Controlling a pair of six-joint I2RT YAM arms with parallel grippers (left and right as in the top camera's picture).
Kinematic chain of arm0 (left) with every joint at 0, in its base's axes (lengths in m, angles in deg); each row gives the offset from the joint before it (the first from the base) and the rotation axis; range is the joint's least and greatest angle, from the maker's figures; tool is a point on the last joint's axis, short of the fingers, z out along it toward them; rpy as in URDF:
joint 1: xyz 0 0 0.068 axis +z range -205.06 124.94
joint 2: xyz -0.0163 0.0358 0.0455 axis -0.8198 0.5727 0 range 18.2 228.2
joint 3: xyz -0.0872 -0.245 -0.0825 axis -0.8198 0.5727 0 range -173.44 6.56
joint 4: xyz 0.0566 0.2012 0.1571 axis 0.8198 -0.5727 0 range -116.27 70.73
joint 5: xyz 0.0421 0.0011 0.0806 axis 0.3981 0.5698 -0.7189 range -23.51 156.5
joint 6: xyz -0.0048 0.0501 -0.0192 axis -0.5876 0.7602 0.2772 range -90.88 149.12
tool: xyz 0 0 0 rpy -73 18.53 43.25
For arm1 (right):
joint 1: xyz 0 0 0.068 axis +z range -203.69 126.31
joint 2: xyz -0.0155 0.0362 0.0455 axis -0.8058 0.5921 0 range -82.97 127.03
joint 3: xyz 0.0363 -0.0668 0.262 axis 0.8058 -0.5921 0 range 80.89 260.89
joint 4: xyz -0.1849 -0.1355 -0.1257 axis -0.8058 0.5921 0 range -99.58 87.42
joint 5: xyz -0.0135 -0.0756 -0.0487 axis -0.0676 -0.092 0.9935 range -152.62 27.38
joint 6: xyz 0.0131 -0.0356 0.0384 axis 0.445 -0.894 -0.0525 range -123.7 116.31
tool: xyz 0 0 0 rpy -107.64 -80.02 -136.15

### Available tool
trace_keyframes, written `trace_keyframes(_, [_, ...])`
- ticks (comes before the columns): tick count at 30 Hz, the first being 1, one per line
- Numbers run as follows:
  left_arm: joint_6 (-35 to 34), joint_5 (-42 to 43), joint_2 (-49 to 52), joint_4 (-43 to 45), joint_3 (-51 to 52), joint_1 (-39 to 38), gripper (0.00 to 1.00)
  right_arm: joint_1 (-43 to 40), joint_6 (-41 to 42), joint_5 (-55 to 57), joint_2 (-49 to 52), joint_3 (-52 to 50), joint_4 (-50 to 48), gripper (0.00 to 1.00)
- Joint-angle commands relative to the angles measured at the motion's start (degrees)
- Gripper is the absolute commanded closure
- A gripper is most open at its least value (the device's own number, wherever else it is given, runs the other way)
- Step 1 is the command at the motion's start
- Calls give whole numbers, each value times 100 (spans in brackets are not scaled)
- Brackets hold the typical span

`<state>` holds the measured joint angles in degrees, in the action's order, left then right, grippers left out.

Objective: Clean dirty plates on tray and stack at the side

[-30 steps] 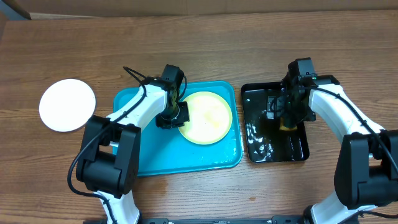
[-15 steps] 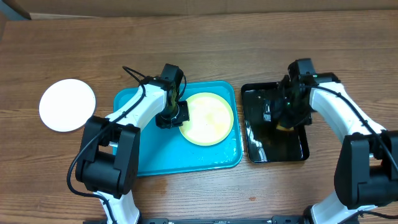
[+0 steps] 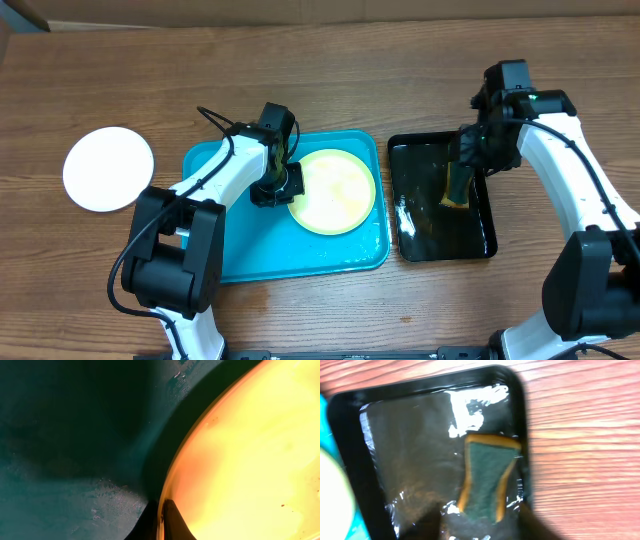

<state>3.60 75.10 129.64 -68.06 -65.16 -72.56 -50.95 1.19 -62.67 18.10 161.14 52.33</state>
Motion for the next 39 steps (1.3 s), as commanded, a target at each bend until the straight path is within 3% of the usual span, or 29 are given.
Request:
trace_keyframes(1, [74,-282,203,-92,144,22,96,-201,129,450,203,70,-81,96])
trace_keyframes(21, [72,-284,203,-85,144,22,96,-828,831,623,557,-542,-870,96])
trace_keyframes(39, [72,-282,203,-61,144,22,96,-826,564,-656,557,-955,-894,96])
